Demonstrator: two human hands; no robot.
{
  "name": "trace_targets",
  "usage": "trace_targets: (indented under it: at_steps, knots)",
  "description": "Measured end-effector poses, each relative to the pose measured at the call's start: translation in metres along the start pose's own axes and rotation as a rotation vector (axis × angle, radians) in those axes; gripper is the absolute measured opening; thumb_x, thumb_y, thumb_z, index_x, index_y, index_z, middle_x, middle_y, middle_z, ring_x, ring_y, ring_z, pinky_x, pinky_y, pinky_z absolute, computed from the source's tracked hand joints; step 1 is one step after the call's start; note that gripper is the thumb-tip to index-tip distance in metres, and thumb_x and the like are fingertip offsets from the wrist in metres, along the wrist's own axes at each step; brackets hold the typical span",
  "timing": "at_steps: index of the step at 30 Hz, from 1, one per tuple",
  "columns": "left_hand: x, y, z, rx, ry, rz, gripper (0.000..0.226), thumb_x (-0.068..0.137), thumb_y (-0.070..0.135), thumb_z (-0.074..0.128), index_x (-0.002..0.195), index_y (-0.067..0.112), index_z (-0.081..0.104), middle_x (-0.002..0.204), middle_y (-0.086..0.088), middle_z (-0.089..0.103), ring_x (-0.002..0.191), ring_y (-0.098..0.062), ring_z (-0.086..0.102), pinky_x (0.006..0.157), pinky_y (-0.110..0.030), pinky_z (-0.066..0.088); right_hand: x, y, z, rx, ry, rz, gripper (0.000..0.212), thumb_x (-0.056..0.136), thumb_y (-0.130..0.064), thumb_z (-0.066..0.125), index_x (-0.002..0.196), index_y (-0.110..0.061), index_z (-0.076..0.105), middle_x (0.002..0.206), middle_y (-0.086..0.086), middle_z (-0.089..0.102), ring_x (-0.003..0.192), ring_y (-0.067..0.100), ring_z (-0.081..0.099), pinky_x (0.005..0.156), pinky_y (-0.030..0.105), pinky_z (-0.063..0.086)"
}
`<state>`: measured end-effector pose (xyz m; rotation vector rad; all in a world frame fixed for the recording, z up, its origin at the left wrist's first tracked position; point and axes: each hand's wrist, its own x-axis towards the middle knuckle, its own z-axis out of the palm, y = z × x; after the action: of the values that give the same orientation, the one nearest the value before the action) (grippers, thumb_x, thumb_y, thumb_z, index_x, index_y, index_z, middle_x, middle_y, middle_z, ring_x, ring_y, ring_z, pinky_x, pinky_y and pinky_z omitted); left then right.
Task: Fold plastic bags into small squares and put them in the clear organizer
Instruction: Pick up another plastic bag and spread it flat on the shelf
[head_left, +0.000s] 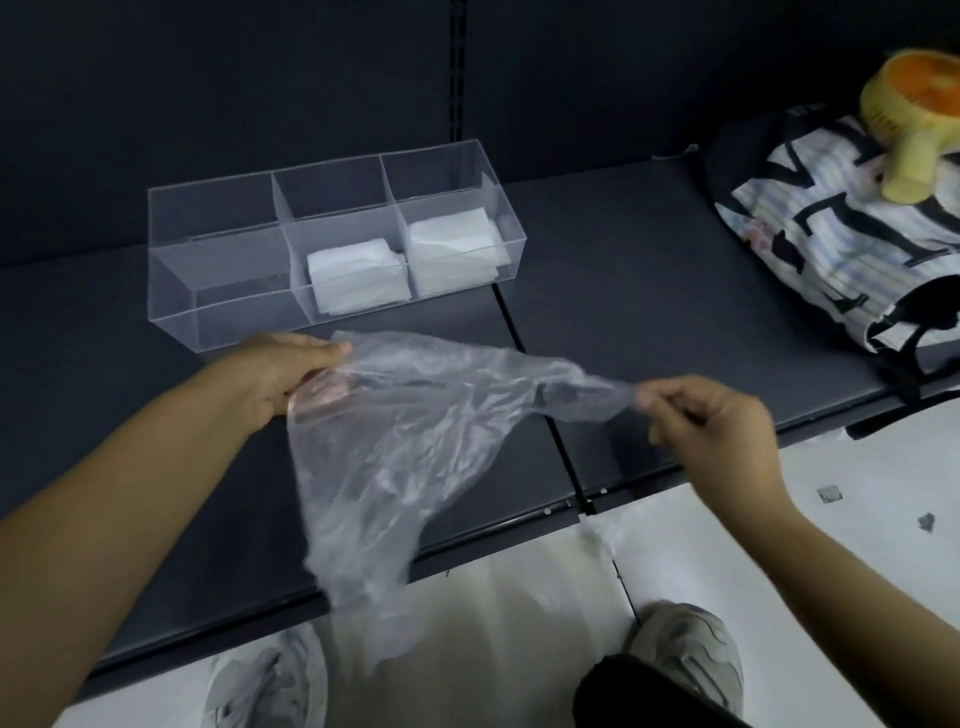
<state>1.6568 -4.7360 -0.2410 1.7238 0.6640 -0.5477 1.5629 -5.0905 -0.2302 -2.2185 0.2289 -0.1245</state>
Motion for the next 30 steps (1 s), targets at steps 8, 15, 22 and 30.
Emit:
trace_targets:
  at_steps: [8,15,22,30]
  knots:
    - [-0.005,-0.006,0.007,-0.194,0.034,0.105,0.008,0.091,0.023,0.064,0.085,0.019,0.064,0.076,0.000,0.068,0.066,-0.013,0.063,0.051,-0.020,0.056,0.055,-0.013,-0.011,0.769,-0.028,0.281,0.015,0.102,-0.013,0.044,0.093,-0.011,0.056,0.083,0.010,0.075,0.083,0.025,0.073,0.071,0.030,0.060]
    - [-0.007,0.001,0.012,-0.201,-0.007,0.140,0.008,0.085,0.024,0.070,0.087,0.016,0.067,0.059,0.007,0.067,0.047,-0.003,0.061,0.047,-0.017,0.052,0.096,-0.022,-0.010,0.769,-0.177,0.500,0.018,0.086,-0.026,0.068,0.095,-0.015,0.058,0.076,0.004,0.074,0.071,0.013,0.070,0.057,0.022,0.055]
    - [-0.006,0.001,0.009,-0.315,0.075,0.149,0.009,0.092,0.021,0.063,0.087,0.015,0.060,0.079,-0.003,0.068,0.061,-0.010,0.069,0.053,-0.018,0.054,0.110,-0.011,0.002,0.498,0.170,0.395,0.013,0.092,-0.008,0.061,0.100,-0.014,0.053,0.088,0.003,0.063,0.074,0.011,0.063,0.075,0.020,0.053]
    - [-0.056,-0.039,0.045,-0.322,-0.168,-0.006,0.027,0.089,0.027,0.064,0.097,0.002,0.065,0.087,-0.016,0.074,0.080,-0.025,0.073,0.063,-0.028,0.060,-0.002,0.002,-0.003,0.290,0.059,0.249,0.050,0.083,-0.073,0.043,0.119,-0.038,0.049,0.116,-0.013,0.060,0.100,0.000,0.060,0.095,0.036,0.048]
